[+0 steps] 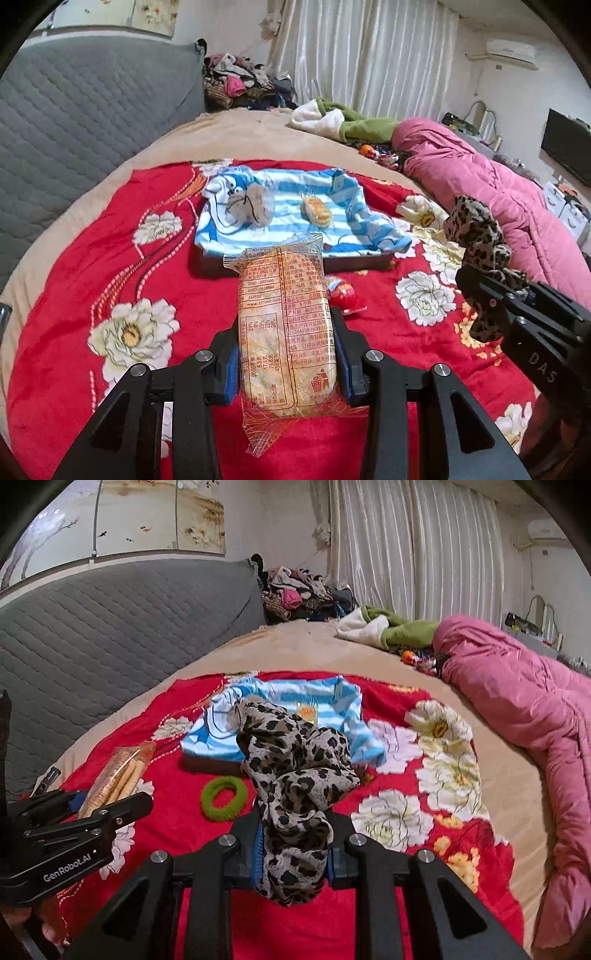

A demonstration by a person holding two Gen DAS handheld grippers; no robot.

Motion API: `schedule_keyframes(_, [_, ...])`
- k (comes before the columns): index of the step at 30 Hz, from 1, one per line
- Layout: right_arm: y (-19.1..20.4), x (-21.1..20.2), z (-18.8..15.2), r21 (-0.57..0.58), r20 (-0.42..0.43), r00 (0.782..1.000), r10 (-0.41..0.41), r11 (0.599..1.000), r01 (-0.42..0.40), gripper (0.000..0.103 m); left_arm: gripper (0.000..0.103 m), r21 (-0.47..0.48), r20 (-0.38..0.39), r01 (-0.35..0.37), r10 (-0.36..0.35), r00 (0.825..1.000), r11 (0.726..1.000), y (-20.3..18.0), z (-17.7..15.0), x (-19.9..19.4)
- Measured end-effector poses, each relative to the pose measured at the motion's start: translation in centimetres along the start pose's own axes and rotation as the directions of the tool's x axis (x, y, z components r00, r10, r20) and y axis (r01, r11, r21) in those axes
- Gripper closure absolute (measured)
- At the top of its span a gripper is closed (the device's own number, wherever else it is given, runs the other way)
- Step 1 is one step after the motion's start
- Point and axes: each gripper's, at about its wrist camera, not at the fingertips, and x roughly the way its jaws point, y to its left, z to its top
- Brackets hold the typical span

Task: Organize objects
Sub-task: 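Lift the bread packet and leopard scrunchie and carry both toward the tray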

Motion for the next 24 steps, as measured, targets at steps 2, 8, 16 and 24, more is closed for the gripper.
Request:
schedule_keyframes(2, [0.2, -0.2, 0.6, 0.0, 0.008, 1.0, 0.003, 1.0, -0.003, 0.078, 0.062, 0.008, 0.004, -0.002, 0.002, 1.0, 1.0, 0.0, 0.5, -0.1])
schedule_keyframes(8, [0.6, -0.7, 2.2, 0.001, 0.033, 0.999, 0.008, 1.0, -0.008, 0.078, 0.062, 0.018, 0.025, 0.01, -0.01, 1.0, 1.0, 0.0, 2.1, -0.5])
schedule_keyframes(16, [1.1, -0.8, 4.2, -0.008, 0.054, 0.998, 0.012, 1.0, -0.012, 0.078, 0.062, 0.031, 0.05, 0.015, -0.016, 0.999, 0.999, -0.3, 4.4, -0.6])
schedule_keyframes(24, [1.4, -0.5, 5.8, -0.016, 0.071, 0.997, 0.006, 1.0, -0.005, 0.078, 0.062, 0.022, 0.066, 0.018, -0.02, 0.998, 1.0, 0.1, 6.5, -0.1])
